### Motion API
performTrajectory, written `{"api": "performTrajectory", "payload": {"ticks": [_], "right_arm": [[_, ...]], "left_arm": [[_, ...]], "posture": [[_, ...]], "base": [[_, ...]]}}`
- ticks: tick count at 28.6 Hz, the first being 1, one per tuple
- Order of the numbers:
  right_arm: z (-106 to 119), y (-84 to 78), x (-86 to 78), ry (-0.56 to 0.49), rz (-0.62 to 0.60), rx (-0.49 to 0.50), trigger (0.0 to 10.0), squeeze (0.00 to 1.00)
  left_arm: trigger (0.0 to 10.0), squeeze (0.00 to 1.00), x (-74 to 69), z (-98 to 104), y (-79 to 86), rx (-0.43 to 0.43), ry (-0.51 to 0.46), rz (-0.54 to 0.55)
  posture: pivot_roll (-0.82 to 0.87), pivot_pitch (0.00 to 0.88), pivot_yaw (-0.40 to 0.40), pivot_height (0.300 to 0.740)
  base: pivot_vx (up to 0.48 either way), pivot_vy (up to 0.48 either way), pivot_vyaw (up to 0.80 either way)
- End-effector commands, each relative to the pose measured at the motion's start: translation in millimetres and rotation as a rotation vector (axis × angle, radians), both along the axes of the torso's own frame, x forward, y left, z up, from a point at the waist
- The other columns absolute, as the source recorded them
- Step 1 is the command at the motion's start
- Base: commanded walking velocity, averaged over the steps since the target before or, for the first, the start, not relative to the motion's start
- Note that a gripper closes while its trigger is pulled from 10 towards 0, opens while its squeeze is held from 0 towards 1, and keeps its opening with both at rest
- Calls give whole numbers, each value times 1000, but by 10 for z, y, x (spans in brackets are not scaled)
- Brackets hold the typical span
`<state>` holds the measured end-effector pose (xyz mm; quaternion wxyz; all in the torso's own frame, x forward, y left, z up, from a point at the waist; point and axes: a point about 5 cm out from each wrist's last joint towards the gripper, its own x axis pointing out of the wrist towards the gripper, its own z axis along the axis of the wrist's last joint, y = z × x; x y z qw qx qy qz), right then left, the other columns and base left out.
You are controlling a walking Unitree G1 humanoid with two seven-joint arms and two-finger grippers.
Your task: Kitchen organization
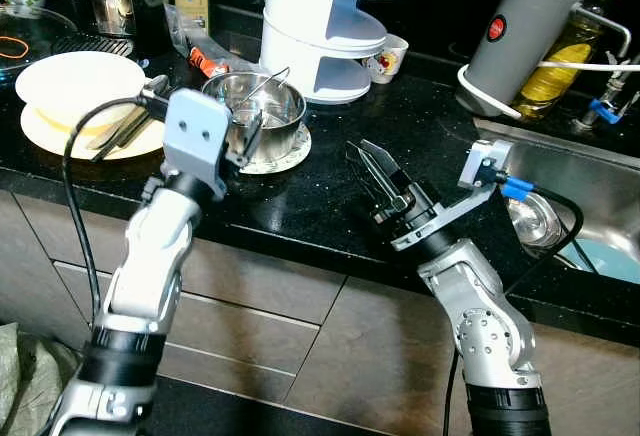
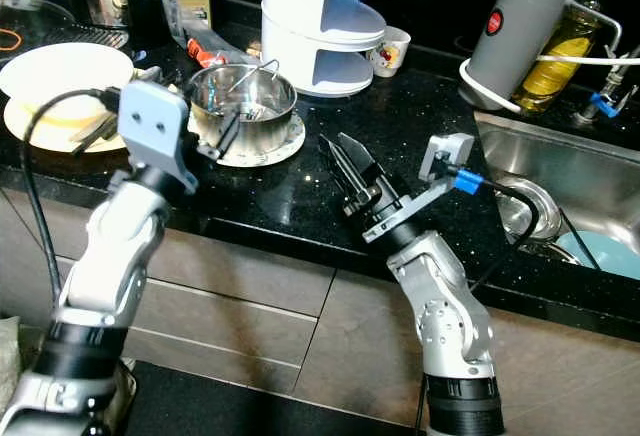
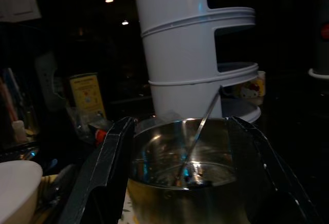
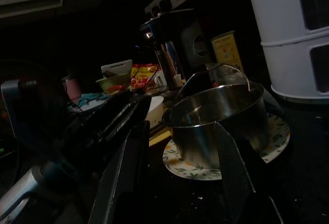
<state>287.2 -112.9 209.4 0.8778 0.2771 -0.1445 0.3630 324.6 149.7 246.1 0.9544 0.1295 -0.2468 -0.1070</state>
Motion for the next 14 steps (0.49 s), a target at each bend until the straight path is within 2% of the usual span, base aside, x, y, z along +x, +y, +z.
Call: {"api": "performTrajectory", "payload": {"ticks": [1, 9, 14], "right_arm": [[-41, -23, -25, 16, -1, -17, 10000, 0], [-78, -56, -82, 21, 1, -33, 10000, 0], [-86, -33, -194, 1, 56, -48, 10000, 0]], "left_arm": [[10000, 0, 38, -27, 2, 17, 5, 6], [10000, 0, 95, -30, -22, 18, -6, -14], [10000, 0, 129, -102, -93, 3, 21, -53]], "posture": [[129, 36, -181, 740], [116, 35, -175, 740], [107, 36, -168, 740]], "base": [[0, 0, 0], [0, 0, 0], [0, 0, 0]]}}
